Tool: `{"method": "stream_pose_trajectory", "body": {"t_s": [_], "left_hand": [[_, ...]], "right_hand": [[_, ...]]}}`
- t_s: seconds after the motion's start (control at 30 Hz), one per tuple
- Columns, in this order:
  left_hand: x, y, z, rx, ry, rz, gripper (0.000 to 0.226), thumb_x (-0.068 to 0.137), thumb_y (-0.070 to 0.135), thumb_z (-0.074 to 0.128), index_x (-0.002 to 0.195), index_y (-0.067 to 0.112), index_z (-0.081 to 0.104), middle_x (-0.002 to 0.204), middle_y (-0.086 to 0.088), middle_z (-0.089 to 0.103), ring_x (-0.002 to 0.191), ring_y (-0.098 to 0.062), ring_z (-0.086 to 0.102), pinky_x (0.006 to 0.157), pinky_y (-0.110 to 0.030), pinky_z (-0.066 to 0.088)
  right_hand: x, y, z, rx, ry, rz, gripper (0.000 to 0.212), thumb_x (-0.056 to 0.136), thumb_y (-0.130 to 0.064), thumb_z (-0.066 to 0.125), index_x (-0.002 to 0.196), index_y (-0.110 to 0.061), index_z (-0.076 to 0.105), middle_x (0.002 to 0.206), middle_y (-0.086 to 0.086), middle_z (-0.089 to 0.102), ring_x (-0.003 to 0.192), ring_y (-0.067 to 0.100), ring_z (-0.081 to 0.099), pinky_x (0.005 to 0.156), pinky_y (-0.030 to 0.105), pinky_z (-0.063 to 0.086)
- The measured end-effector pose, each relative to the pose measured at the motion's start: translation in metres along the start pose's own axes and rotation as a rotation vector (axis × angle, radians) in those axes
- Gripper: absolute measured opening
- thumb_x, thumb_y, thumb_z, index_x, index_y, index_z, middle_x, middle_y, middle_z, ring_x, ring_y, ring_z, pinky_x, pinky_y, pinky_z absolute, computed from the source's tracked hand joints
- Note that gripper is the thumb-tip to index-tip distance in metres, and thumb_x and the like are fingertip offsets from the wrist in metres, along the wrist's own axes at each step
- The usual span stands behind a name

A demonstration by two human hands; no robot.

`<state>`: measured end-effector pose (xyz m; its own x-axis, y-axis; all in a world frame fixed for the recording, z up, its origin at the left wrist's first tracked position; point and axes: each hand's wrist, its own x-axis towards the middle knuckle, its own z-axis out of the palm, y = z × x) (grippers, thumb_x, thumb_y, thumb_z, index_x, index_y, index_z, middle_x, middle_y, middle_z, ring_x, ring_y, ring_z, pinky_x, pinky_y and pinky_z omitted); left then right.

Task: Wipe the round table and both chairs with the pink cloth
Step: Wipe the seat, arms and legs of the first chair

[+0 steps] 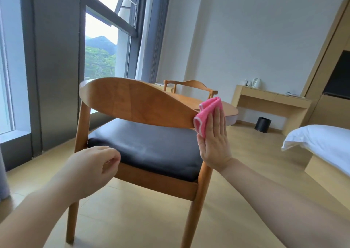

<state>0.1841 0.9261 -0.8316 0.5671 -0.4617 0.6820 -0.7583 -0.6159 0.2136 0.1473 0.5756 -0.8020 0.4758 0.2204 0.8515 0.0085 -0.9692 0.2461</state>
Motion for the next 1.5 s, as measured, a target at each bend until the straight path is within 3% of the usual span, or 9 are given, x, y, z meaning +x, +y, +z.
{"method": "stream_pose_trajectory", "body": {"t_s": [0.17,0.43,0.57,0.73,0.83,0.97,1.13,1.33,1.5], "left_hand": [[-0.004,-0.009,-0.008,-0.017,-0.012,-0.08,0.017,0.078,0.017,0.072,0.073,0.032,0.066,0.061,0.017,0.057,0.053,-0.007,0.056,0.047,-0.027,0.051],[-0.016,-0.051,-0.04,-0.06,0.021,-0.211,0.012,0.086,0.022,0.066,0.081,0.034,0.064,0.071,0.021,0.059,0.065,-0.007,0.061,0.062,-0.026,0.056],[-0.028,-0.064,-0.061,-0.04,0.088,-0.273,0.009,0.087,0.024,0.064,0.082,0.031,0.063,0.069,0.02,0.059,0.065,-0.006,0.06,0.062,-0.016,0.048],[-0.042,-0.077,-0.08,-0.034,0.136,-0.361,0.004,0.089,0.025,0.062,0.086,0.027,0.065,0.072,0.017,0.06,0.068,-0.004,0.06,0.061,-0.011,0.044],[-0.048,-0.083,-0.084,-0.035,0.129,-0.389,0.004,0.09,0.027,0.061,0.088,0.029,0.064,0.074,0.017,0.06,0.071,-0.005,0.061,0.063,-0.01,0.045],[-0.053,-0.089,-0.084,-0.032,0.151,-0.411,0.005,0.09,0.028,0.06,0.091,0.029,0.065,0.077,0.018,0.061,0.073,-0.003,0.06,0.065,-0.009,0.047],[-0.062,-0.103,-0.085,-0.012,0.18,-0.439,0.007,0.09,0.029,0.058,0.09,0.031,0.065,0.077,0.02,0.061,0.075,-0.001,0.059,0.065,-0.009,0.046],[-0.067,-0.121,-0.078,0.013,0.221,-0.466,0.007,0.089,0.028,0.057,0.089,0.032,0.063,0.076,0.024,0.057,0.074,-0.001,0.058,0.06,-0.004,0.037],[-0.071,-0.129,-0.063,-0.023,0.209,-0.47,0.009,0.089,0.027,0.058,0.087,0.036,0.06,0.075,0.028,0.055,0.078,0.003,0.057,0.061,-0.003,0.041]], "right_hand": [[0.013,-0.033,-0.005,-0.045,0.012,-0.188,0.066,0.103,-0.035,0.034,0.153,-0.007,0.003,0.159,0.018,0.003,0.147,0.039,0.005,0.118,0.055,0.01],[0.076,-0.12,-0.013,-0.211,-0.047,-0.393,0.072,0.093,-0.025,0.052,0.152,-0.007,0.013,0.158,0.015,0.004,0.147,0.035,0.003,0.119,0.048,0.0],[0.099,-0.157,-0.01,-0.28,-0.141,-0.39,0.064,0.097,-0.023,0.035,0.152,-0.007,0.006,0.156,0.015,-0.005,0.146,0.034,-0.008,0.117,0.047,-0.011],[0.122,-0.2,0.007,-0.3,-0.235,-0.395,0.058,0.093,-0.019,-0.001,0.148,-0.004,-0.013,0.158,0.018,-0.014,0.139,0.035,-0.029,0.11,0.046,-0.025],[0.136,-0.225,0.026,-0.315,-0.286,-0.404,0.062,0.089,-0.018,-0.007,0.149,-0.001,-0.01,0.158,0.02,-0.015,0.141,0.037,-0.025,0.113,0.047,-0.02],[0.151,-0.253,0.052,-0.386,-0.327,-0.411,0.056,0.099,-0.018,0.007,0.15,0.005,0.0,0.158,0.026,-0.005,0.145,0.042,-0.009,0.111,0.048,-0.015],[0.164,-0.286,0.086,-0.536,-0.35,-0.422,0.05,0.105,-0.015,0.014,0.146,0.014,0.013,0.153,0.033,0.014,0.143,0.047,0.011,0.117,0.05,0.003],[0.173,-0.302,0.124,-0.456,-0.418,-0.45,0.051,0.102,-0.011,0.016,0.143,0.018,0.013,0.152,0.037,0.013,0.143,0.047,0.012,0.118,0.045,0.003],[0.18,-0.3,0.153,-0.192,-0.541,-0.392,0.053,0.101,-0.008,0.017,0.15,0.006,0.003,0.159,0.023,-0.002,0.148,0.032,-0.004,0.117,0.036,-0.005]]}}
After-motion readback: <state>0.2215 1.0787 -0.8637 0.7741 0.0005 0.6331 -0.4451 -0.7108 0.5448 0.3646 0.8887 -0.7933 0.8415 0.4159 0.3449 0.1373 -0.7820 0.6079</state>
